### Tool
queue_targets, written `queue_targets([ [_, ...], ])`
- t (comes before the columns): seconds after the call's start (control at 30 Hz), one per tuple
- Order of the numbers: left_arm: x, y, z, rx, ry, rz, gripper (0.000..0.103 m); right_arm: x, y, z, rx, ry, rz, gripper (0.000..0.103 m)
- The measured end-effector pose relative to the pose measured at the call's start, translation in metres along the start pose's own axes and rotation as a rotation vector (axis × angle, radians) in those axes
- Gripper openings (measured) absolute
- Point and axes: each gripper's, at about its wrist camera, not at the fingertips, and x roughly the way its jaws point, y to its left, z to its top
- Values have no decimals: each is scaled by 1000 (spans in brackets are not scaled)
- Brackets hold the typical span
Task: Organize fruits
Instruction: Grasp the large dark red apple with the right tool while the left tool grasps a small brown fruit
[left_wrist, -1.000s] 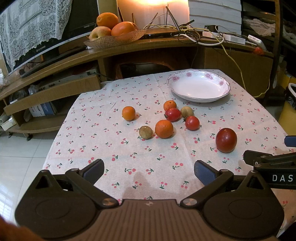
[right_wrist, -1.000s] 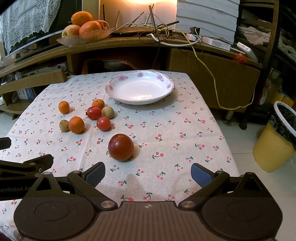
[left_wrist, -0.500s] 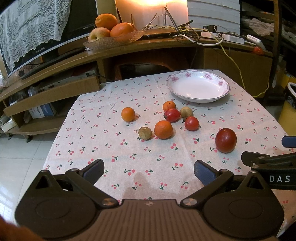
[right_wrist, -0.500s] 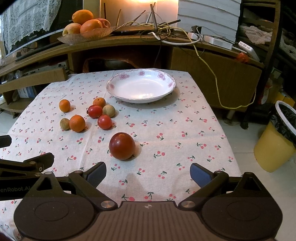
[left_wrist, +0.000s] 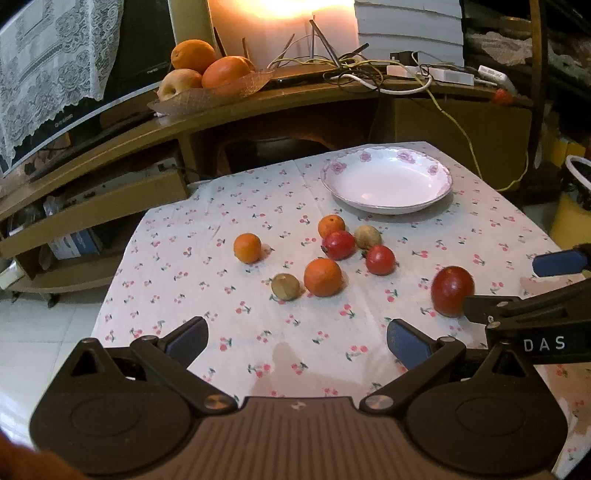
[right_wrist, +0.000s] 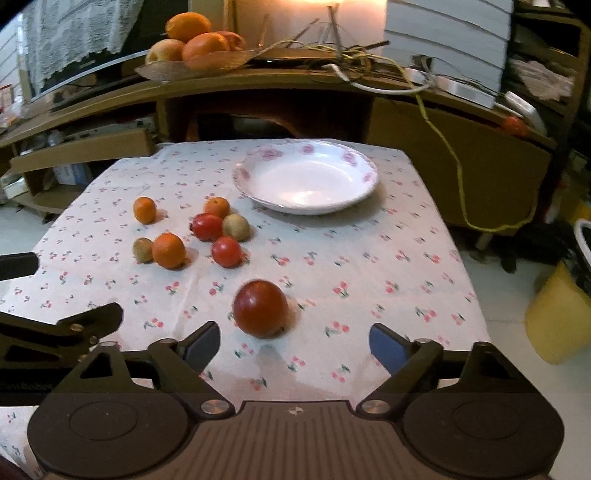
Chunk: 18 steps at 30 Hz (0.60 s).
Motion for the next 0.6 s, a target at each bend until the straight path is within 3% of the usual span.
queue_targets([
  [0.33,32,17,7,41,26,-20,103,30,9,19,-102,54,92,78],
  [0.5,50,23,19,101,-1,-59,102,44,7,23,-115,99,135,67],
  [0.6,62,24,23,157,0,-61,95,50,6,23,-111,131,166,61],
])
